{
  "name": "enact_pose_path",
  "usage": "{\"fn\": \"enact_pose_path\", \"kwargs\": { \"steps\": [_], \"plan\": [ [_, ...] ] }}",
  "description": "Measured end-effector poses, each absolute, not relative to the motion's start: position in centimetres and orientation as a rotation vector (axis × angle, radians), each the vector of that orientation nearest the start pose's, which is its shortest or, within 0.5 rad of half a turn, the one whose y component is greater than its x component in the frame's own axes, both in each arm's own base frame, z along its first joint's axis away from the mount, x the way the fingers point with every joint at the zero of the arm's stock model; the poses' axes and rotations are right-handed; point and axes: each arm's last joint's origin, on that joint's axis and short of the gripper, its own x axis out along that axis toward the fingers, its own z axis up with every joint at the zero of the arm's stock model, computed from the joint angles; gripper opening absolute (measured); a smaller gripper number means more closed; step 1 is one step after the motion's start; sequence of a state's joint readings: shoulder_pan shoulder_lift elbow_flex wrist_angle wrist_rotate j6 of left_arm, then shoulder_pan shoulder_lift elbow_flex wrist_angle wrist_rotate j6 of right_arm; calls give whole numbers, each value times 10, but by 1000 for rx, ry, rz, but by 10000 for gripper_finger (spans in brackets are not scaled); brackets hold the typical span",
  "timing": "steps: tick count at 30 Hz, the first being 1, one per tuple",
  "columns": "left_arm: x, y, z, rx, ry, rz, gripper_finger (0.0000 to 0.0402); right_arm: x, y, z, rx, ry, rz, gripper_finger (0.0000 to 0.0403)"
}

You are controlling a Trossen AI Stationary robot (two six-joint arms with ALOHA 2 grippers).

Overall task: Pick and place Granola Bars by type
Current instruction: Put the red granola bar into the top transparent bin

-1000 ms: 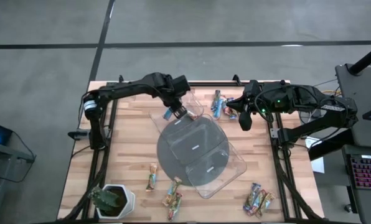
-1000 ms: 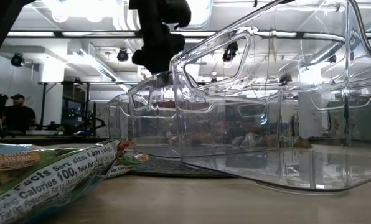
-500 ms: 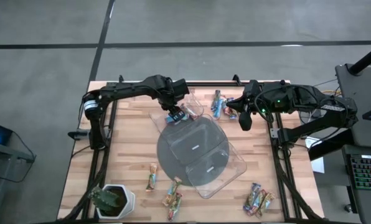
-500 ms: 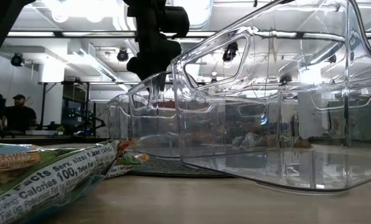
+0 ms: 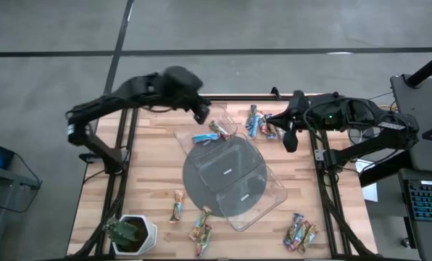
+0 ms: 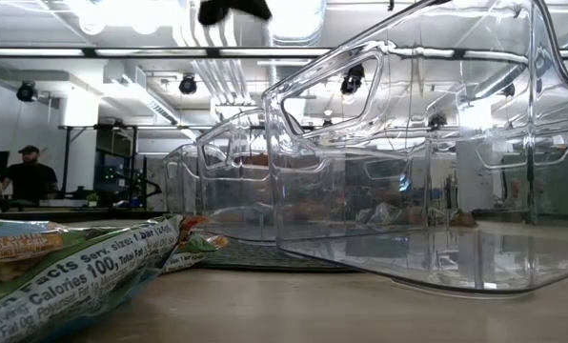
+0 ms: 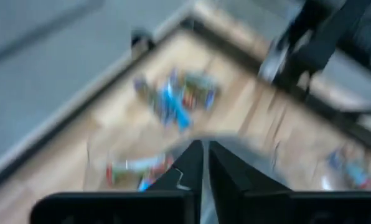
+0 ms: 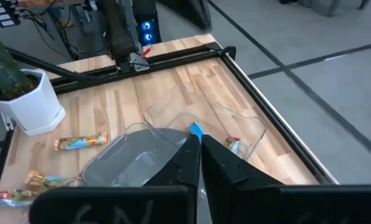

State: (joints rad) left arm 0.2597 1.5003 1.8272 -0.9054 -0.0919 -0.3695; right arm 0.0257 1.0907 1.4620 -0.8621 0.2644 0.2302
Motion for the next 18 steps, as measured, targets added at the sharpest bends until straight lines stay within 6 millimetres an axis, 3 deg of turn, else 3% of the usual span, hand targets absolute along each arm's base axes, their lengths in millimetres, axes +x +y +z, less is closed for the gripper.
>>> {"fn": "enact_pose_path", "kwargs": {
  "steps": [4, 9, 12, 18],
  "plan": [
    [253, 58, 477, -316, 336, 434, 2, 185, -3, 439, 171, 441, -304, 9],
    [219, 35, 494, -189, 118, 337, 0, 185, -6, 439, 216, 416, -406, 8],
    [198, 29, 488, -160, 48, 293, 0, 186, -7, 439, 213, 411, -448, 8],
    [167, 25, 455, -166, 79, 296, 0, 187, -11, 439, 313, 350, -600, 16]
  ]
}}
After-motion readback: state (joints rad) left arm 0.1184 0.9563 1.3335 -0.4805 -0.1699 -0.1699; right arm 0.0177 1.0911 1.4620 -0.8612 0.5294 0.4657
